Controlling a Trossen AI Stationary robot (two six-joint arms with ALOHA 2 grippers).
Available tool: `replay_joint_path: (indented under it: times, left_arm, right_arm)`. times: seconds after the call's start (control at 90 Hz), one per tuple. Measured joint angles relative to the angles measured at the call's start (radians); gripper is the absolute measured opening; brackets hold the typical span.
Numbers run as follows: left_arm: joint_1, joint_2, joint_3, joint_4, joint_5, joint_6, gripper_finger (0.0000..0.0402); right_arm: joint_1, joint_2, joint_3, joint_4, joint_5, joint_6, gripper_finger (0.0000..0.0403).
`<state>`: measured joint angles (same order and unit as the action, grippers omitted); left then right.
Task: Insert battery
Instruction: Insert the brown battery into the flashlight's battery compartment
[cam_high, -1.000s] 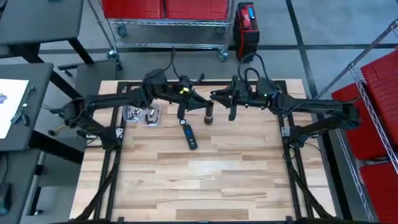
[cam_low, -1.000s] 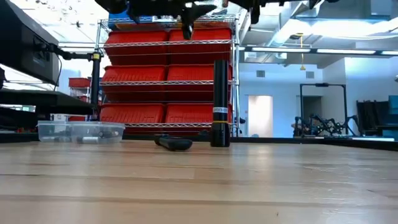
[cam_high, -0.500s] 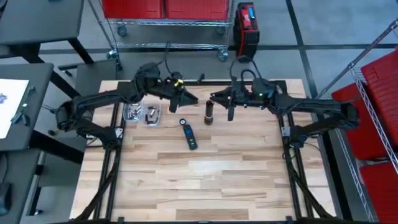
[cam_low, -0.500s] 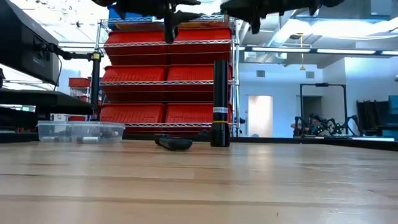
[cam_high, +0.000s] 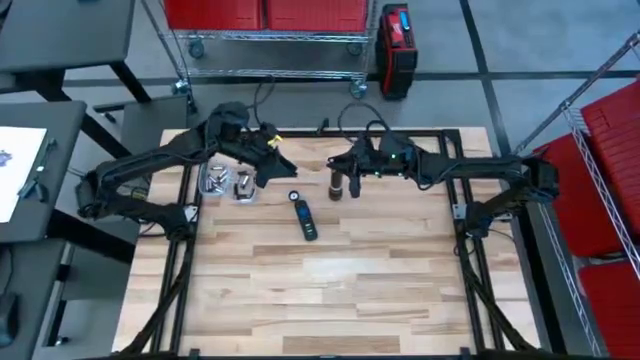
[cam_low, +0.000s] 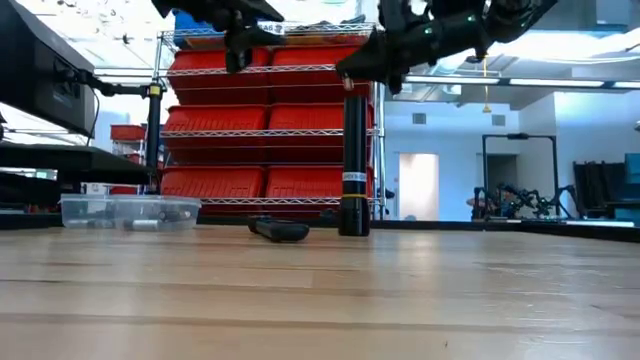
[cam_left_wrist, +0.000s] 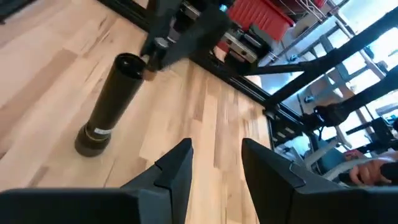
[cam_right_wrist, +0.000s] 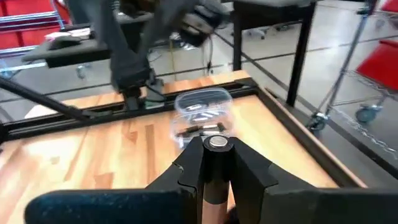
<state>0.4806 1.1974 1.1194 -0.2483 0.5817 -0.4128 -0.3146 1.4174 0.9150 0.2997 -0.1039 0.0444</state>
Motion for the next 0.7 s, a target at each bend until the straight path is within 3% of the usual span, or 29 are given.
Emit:
replay_joint_path:
  times: [0.7]
  left_arm:
    - [0.001, -0.028, 0.000, -0.009, -0.026, 0.027, 0.0118]
  right_arm:
    - [-0.013, -0.002, -0.079, 0.087, -0.001, 0.034, 0.0040]
